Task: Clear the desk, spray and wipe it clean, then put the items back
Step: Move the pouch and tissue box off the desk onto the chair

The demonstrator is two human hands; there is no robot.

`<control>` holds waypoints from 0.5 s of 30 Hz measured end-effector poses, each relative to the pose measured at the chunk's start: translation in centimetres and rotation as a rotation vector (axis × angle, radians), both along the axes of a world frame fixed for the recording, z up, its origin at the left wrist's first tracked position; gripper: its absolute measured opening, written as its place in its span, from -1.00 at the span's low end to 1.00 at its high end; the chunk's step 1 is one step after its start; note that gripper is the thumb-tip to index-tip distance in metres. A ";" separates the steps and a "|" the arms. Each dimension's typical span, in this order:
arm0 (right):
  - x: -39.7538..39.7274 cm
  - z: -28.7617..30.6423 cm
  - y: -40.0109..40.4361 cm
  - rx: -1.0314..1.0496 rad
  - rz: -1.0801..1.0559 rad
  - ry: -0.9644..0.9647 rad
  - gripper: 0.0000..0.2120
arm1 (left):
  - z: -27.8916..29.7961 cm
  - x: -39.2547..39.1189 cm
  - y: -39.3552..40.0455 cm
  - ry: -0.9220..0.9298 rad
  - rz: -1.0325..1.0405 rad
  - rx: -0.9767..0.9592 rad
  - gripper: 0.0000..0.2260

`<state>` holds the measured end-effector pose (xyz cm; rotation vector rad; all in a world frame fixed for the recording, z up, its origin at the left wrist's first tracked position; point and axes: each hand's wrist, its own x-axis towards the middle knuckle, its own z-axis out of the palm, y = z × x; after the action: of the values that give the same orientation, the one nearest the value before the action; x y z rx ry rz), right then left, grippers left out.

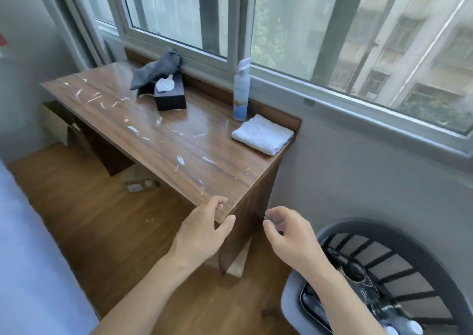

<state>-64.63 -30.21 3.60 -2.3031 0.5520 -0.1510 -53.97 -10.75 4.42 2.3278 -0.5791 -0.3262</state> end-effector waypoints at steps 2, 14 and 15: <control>3.4 0.5 2.5 0.004 0.004 0.013 -0.79 | 0.4 3.4 2.8 0.011 0.006 -0.008 -0.60; 17.9 2.0 14.4 0.001 0.084 0.055 -0.85 | -0.6 15.9 16.7 0.087 0.131 -0.050 -0.66; 18.9 2.1 14.9 -0.006 0.088 0.053 -0.86 | -0.5 16.7 17.4 0.087 0.149 -0.051 -0.66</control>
<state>-45.76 -15.27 5.74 -2.3381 0.4769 -0.0495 -37.23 6.65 3.88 2.2796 -0.3655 -0.3371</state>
